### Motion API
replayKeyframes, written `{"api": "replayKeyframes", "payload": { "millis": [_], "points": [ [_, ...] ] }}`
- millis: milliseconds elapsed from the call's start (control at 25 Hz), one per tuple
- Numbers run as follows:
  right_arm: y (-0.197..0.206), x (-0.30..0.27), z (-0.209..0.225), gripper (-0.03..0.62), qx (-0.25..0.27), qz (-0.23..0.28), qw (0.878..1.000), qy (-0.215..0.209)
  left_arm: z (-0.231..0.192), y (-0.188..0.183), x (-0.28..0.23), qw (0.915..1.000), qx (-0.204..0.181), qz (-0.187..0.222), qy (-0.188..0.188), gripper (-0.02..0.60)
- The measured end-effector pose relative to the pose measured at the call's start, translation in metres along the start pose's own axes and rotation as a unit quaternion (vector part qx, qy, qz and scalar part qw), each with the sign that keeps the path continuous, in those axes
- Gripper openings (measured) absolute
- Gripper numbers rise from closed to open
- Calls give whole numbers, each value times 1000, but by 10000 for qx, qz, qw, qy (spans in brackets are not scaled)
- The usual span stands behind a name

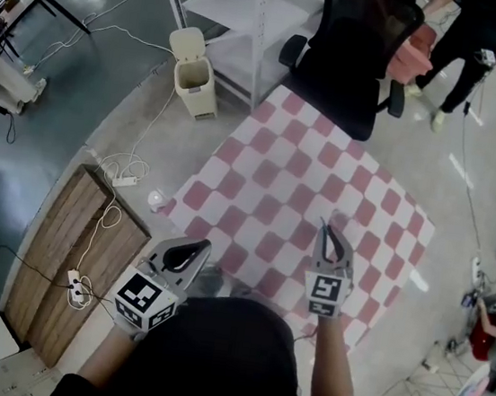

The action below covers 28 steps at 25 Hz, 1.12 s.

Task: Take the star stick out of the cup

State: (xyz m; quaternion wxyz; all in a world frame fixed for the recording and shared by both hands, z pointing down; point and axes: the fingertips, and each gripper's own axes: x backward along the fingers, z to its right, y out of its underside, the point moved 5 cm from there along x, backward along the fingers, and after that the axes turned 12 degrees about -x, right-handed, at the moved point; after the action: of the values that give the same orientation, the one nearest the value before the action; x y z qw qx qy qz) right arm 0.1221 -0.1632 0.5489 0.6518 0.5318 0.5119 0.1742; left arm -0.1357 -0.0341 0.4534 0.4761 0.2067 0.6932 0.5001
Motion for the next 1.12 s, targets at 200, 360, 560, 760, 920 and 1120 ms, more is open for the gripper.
{"api": "replayKeyframes", "payload": {
  "millis": [200, 360, 560, 760, 920, 1120],
  "points": [
    [-17, 4, -1, 31, 73, 150, 9998, 71, -4, -1, -2, 9999, 6, 91, 85, 40],
    [-37, 14, 4, 31, -54, 234, 9995, 208, -7, -7, -6, 9995, 0, 229, 225, 40],
    [-66, 34, 11, 31, -321, 538, 9974, 345, -7, -16, -14, 9981, -70, 414, 454, 40],
    [-96, 64, 16, 31, -680, 756, 9940, 395, -8, -29, -25, 9954, -174, 606, 724, 40],
    [-109, 94, 24, 31, -1049, 951, 9885, 534, -5, -42, -37, 9920, -297, 745, 976, 40],
    [-115, 136, 32, 31, -1358, 1279, 9787, 855, 6, -56, -51, 9853, -519, 867, 1381, 40]
  ]
}}
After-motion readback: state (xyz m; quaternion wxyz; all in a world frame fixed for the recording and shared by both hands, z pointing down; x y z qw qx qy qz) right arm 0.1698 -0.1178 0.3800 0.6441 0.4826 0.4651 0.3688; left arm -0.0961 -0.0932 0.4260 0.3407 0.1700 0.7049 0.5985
